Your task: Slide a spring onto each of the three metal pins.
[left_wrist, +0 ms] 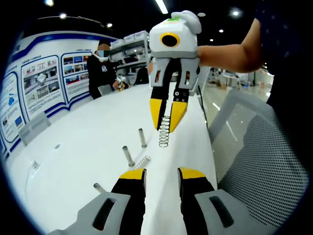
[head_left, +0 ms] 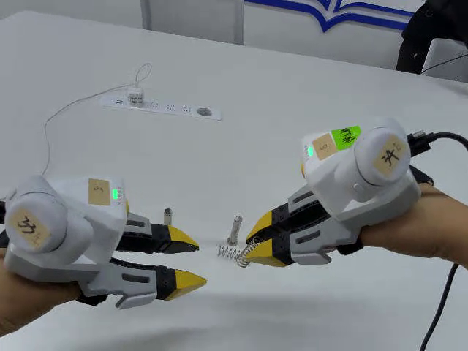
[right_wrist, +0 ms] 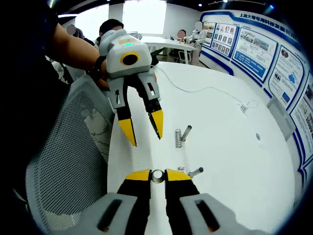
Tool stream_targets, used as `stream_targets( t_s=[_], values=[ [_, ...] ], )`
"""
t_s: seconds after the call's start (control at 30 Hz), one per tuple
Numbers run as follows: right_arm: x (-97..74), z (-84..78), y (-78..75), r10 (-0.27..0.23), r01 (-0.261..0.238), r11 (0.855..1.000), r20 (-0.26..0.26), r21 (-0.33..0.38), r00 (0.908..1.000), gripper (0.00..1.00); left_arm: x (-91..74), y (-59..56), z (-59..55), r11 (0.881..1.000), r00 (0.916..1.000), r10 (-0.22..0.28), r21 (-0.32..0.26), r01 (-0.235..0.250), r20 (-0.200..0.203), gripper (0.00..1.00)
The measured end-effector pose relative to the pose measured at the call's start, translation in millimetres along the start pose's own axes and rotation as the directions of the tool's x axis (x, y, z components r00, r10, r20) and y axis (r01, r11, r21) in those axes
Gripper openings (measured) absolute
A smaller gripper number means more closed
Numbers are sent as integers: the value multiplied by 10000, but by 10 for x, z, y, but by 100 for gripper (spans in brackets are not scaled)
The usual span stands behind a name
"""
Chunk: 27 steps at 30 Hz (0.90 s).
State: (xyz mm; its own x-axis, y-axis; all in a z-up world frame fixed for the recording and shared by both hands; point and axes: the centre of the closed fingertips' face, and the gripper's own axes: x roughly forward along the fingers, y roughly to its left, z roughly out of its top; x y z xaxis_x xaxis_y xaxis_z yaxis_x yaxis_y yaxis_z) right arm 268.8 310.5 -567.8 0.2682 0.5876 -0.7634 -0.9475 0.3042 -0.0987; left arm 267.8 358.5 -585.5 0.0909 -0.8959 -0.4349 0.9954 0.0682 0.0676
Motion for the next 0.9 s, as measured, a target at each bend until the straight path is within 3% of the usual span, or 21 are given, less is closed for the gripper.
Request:
stream_targets(
  t_s=[0.23, 0.53, 0.9],
  values=[
    [-132, -152, -177, -511, 522, 9980, -282, 364, 9983, 12, -202, 90, -91, 9971, 9979, 641, -425, -637, 76, 31],
    [-249, -276, -362, -949, 982, 9931, -520, 643, 9941, 12, -330, 160, -142, 9900, 9927, 1195, -781, -1177, 188, 35],
    [-352, -373, -601, -1409, 1484, 9849, -847, 895, 9864, 12, -478, 272, -206, 9726, 9800, 1957, -1347, -1894, 352, 39]
  ],
)
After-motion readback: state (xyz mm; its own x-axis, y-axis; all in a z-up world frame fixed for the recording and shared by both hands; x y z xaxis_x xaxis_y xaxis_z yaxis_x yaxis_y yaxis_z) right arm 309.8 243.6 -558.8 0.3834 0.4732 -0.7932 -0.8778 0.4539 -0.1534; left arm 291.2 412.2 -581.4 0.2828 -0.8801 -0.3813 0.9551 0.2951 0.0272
